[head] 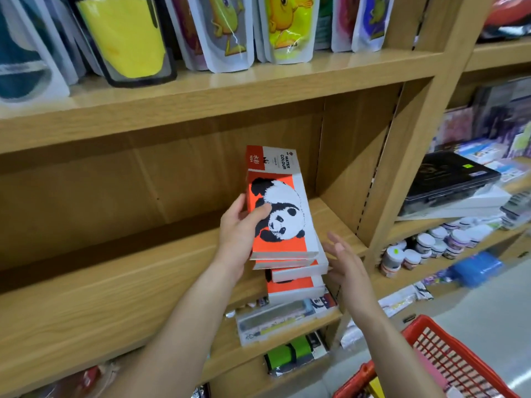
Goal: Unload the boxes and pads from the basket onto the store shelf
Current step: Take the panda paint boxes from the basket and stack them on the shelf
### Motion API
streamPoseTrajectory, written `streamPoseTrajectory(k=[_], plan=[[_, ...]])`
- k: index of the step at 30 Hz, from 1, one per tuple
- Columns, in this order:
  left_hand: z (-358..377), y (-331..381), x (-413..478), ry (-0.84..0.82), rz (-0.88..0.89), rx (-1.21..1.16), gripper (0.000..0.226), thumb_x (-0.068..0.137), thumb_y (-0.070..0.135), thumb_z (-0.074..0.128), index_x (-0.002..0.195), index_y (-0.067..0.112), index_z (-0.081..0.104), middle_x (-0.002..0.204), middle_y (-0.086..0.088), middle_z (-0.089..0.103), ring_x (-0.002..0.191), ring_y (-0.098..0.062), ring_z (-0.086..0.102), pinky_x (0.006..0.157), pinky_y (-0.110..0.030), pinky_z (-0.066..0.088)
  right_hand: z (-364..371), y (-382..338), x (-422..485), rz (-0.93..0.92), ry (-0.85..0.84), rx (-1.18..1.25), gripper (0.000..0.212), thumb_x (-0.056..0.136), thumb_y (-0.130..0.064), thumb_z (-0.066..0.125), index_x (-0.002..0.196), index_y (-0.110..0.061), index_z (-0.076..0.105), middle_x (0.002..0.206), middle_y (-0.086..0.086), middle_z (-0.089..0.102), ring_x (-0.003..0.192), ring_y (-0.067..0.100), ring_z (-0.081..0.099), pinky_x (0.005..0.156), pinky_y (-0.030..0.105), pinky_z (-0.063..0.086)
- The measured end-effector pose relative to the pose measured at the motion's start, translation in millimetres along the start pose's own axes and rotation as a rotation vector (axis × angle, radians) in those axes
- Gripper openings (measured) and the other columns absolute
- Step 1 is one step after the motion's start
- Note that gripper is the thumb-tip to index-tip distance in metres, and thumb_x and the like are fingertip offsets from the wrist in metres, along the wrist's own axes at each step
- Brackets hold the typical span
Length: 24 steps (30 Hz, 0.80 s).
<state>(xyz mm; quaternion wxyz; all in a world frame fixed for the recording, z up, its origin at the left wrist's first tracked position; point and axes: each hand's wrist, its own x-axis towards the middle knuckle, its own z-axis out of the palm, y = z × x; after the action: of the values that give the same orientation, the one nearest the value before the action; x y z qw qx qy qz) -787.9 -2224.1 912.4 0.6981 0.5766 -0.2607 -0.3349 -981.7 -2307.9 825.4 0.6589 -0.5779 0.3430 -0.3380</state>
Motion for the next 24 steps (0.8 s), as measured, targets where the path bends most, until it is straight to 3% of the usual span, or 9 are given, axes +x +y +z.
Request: streamPoseTrajectory(k=[3, 5, 8, 10, 12, 18, 21, 23, 24], plan=[[-3.8, -10.3, 7.9, 0.041, -0.101, 0.064, 0.013, 0.093, 0.018, 0.066, 0.102, 0.014, 0.075, 0.097, -0.01, 0.08, 0.078, -0.02, 0.078, 0.062, -0.025, 0.058, 0.7, 1.8, -7.4, -0.027, -0.014, -0.017, 0.077, 0.08, -0.077, 0.051, 0.15, -0.047, 0.045, 0.148, -0.014, 0.059, 0.134, 0.009, 0.056, 0.1, 0.029, 0.049], [-11.8, -15.8, 13.6, 0.044, -0.145, 0.124, 0.015, 0.094, 0.023, 0.064, 0.097, 0.014, 0.076, 0.094, -0.008, 0.08, 0.072, -0.015, 0.077, 0.059, -0.021, 0.055, 2.6, 1.1, -9.6, -0.048, -0.017, -0.065, 0.075, 0.077, -0.078, 0.053, 0.147, -0.053, 0.043, 0.137, -0.033, 0.059, 0.126, -0.012, 0.055, 0.1, 0.023, 0.045], [-12.6, -22.4, 16.9, -0.01, -0.154, 0.213, 0.024, 0.096, 0.033, 0.061, 0.106, 0.017, 0.075, 0.094, 0.0, 0.081, 0.081, -0.015, 0.077, 0.073, -0.027, 0.054, 6.6, -0.5, -11.0, -0.095, -0.007, -0.168, 0.082, 0.079, -0.078, 0.051, 0.154, -0.045, 0.04, 0.13, -0.047, 0.05, 0.114, -0.036, 0.044, 0.103, 0.02, 0.037], [-5.1, -26.9, 16.9, -0.059, -0.149, 0.275, 0.034, 0.093, 0.045, 0.059, 0.112, 0.021, 0.075, 0.099, 0.004, 0.08, 0.092, -0.018, 0.076, 0.087, -0.035, 0.053, 10.6, -1.2, -13.8, -0.118, -0.031, -0.183, 0.078, 0.084, -0.075, 0.05, 0.156, -0.044, 0.041, 0.136, -0.042, 0.055, 0.121, -0.029, 0.046, 0.108, 0.027, 0.037], [4.1, -26.4, 15.8, -0.098, -0.149, 0.343, 0.049, 0.083, 0.059, 0.056, 0.116, 0.027, 0.074, 0.107, 0.006, 0.079, 0.103, -0.022, 0.073, 0.101, -0.044, 0.049, 13.0, -0.7, -16.0, -0.143, -0.065, -0.177, 0.067, 0.09, -0.069, 0.05, 0.153, -0.046, 0.043, 0.139, -0.033, 0.062, 0.125, -0.014, 0.056, 0.104, 0.03, 0.042], [-33.3, -66.9, -17.7, -0.15, -0.005, 0.372, 0.067, 0.084, 0.076, 0.048, 0.133, 0.034, 0.063, 0.133, 0.017, 0.066, 0.128, -0.005, 0.057, 0.114, -0.046, 0.038, 5.4, 18.5, -30.0, -0.204, -0.124, -0.172, 0.067, 0.099, -0.053, 0.062, 0.158, -0.037, 0.037, 0.152, -0.012, 0.057, 0.138, 0.012, 0.056, 0.11, 0.048, 0.045], [-60.6, -105.5, -49.3, -0.257, 0.029, 0.759, 0.088, 0.072, 0.084, 0.059, 0.149, 0.053, 0.031, 0.144, 0.026, 0.045, 0.135, -0.002, 0.043, 0.112, -0.035, 0.037, 4.2, 47.0, -42.6, -0.222, -0.1, -0.312, 0.074, 0.098, -0.034, 0.07, 0.161, -0.035, 0.03, 0.152, -0.005, 0.058, 0.132, 0.021, 0.062, 0.103, 0.055, 0.051], [-60.0, -114.5, -49.7, -0.267, 0.152, 1.042, 0.098, 0.067, 0.076, 0.066, 0.149, 0.057, 0.018, 0.14, 0.022, 0.049, 0.129, -0.005, 0.046, 0.097, -0.026, 0.04, 6.6, 56.2, -42.5, -0.246, -0.028, -0.377, 0.075, 0.097, -0.031, 0.07, 0.16, -0.036, 0.031, 0.147, -0.008, 0.061, 0.127, 0.02, 0.065, 0.1, 0.051, 0.055], [-56.6, -114.0, -45.1, -0.24, 0.199, 1.104, 0.097, 0.066, 0.075, 0.066, 0.149, 0.054, 0.022, 0.138, 0.016, 0.056, 0.124, -0.009, 0.052, 0.089, -0.024, 0.041, 7.7, 57.3, -39.7, -0.251, 0.004, -0.385, 0.071, 0.096, -0.033, 0.07, 0.158, -0.038, 0.035, 0.144, -0.01, 0.064, 0.125, 0.018, 0.066, 0.098, 0.047, 0.056]])
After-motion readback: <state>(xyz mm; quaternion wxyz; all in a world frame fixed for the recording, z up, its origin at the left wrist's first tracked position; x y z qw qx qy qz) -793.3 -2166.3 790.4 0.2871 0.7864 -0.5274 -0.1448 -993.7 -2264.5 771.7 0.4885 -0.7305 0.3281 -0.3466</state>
